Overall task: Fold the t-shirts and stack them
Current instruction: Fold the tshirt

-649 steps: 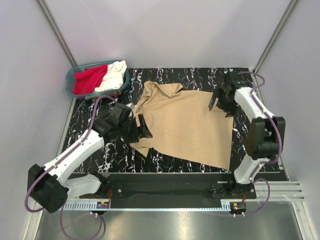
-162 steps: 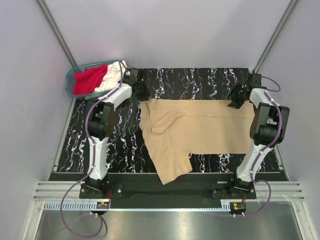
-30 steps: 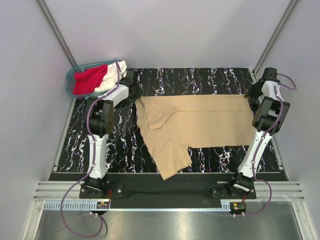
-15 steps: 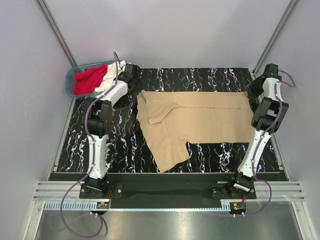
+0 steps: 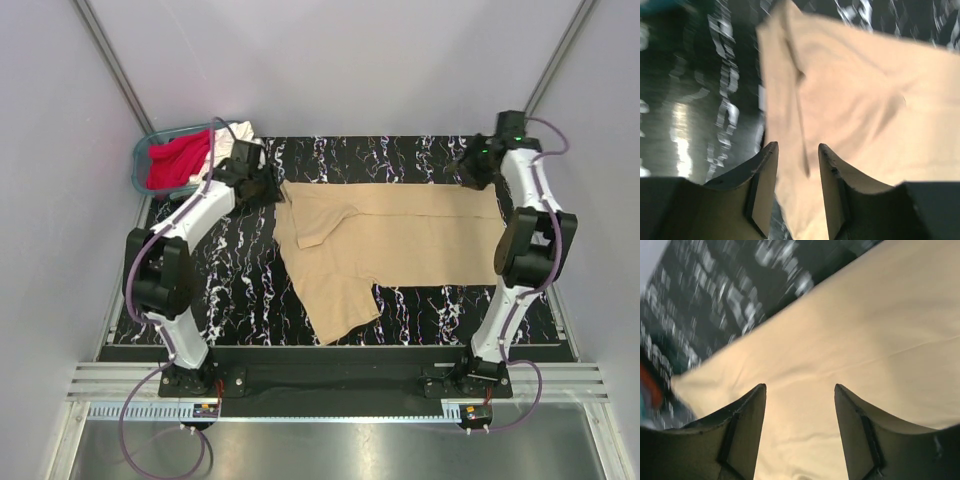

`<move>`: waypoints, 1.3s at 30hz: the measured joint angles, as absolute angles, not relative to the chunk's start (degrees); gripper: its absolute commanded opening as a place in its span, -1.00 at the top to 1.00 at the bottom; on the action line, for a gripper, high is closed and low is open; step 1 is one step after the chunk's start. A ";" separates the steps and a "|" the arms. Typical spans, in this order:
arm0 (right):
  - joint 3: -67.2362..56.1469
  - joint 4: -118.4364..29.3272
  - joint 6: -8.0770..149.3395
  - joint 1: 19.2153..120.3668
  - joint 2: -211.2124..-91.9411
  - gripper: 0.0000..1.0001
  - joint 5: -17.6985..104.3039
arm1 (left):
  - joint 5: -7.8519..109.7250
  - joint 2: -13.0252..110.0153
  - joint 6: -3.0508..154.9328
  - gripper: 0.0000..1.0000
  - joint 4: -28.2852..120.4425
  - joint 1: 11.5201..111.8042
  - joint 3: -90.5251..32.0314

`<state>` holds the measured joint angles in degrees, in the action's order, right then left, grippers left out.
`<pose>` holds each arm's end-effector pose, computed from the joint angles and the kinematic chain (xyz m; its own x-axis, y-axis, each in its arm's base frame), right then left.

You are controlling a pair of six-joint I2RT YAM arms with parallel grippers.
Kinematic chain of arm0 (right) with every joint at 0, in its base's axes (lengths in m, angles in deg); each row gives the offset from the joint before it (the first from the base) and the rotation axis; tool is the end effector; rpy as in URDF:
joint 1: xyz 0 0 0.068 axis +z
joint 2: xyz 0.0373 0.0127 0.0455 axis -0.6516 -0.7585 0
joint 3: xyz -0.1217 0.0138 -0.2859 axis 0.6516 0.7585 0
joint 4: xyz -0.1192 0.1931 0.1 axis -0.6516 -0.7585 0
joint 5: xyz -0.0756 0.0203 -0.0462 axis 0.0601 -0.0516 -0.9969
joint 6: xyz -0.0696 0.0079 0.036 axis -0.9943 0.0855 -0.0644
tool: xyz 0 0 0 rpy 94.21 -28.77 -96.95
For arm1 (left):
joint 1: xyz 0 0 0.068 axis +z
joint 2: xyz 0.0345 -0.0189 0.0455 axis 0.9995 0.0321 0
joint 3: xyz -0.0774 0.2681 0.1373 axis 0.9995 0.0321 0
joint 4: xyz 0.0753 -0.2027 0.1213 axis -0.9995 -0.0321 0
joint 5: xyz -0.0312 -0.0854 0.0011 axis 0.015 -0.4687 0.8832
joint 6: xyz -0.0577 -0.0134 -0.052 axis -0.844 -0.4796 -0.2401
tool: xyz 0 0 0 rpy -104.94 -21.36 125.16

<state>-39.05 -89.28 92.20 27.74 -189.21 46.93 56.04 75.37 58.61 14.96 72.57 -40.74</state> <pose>0.4745 -0.0953 0.2856 -0.6493 0.6273 -0.4300 0.4756 0.7761 0.4141 0.4011 -0.1159 0.2886 -0.7700 -0.2863 -0.5702 -0.0778 0.9291 -0.3614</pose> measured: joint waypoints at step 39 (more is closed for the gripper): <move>-7.49 -58.57 107.74 59.73 -187.51 0.47 68.15 | 41.26 85.36 52.93 1.00 19.64 68.79 -37.74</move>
<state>-7.49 -58.57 107.74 59.73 -187.51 68.15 41.26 85.36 52.93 19.64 68.79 -37.74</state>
